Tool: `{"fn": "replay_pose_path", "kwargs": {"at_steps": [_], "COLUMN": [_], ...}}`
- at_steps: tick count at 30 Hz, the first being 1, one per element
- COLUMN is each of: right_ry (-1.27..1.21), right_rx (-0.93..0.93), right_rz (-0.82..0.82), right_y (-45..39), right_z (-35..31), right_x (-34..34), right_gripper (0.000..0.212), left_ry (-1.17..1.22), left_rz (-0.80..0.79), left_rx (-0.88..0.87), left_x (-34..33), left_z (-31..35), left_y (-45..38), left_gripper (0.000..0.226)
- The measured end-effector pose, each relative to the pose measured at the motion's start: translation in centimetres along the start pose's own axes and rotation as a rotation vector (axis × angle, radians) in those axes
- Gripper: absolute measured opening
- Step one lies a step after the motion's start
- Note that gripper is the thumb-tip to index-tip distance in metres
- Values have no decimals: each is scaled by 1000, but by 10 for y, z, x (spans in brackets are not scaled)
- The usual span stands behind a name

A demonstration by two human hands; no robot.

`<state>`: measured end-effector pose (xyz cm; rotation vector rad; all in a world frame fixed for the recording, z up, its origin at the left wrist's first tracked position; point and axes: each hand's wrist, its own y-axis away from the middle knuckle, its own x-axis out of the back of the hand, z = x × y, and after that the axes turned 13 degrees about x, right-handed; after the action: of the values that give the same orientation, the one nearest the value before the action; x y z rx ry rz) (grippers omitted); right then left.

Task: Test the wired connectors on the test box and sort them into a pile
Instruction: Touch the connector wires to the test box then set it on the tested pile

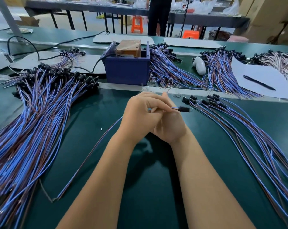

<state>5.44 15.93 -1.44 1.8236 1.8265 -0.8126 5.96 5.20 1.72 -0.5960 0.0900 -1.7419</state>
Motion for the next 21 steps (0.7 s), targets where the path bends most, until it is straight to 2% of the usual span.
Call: {"fn": "replay_pose_path", "kwargs": {"at_steps": [3,5,7,10,14,18,21], "right_ry": [-149,-96,-47,-120,-245,-124,-34], "right_rx": [-76,-36,-20,-41,-67,-34,29], "right_rz": [-32,-70,-56,-55,-1,82,185], "right_y": [2,2,0,-5,-9,-10,-11], "right_z": [-4,-4,-3,0,-4,-9,-7], "right_x": [-1,1,3,3,6,9,6], "right_gripper": [67,78,74,78,81,60,42], "left_ry": [-72,-134,-146,-82,112,388,509], "left_rz": [53,80,76,18,-87,-232,-439], "left_rx": [-93,-126,-146,-140,34,169,232], "left_x": [-1,-2,-4,-6,-5,-1,7], "left_z": [-3,-5,-4,-1,4,8,4], "left_y": [-2,-2,-2,0,2,0,-2], "left_gripper": [36,32,31,31,32,41,42]}}
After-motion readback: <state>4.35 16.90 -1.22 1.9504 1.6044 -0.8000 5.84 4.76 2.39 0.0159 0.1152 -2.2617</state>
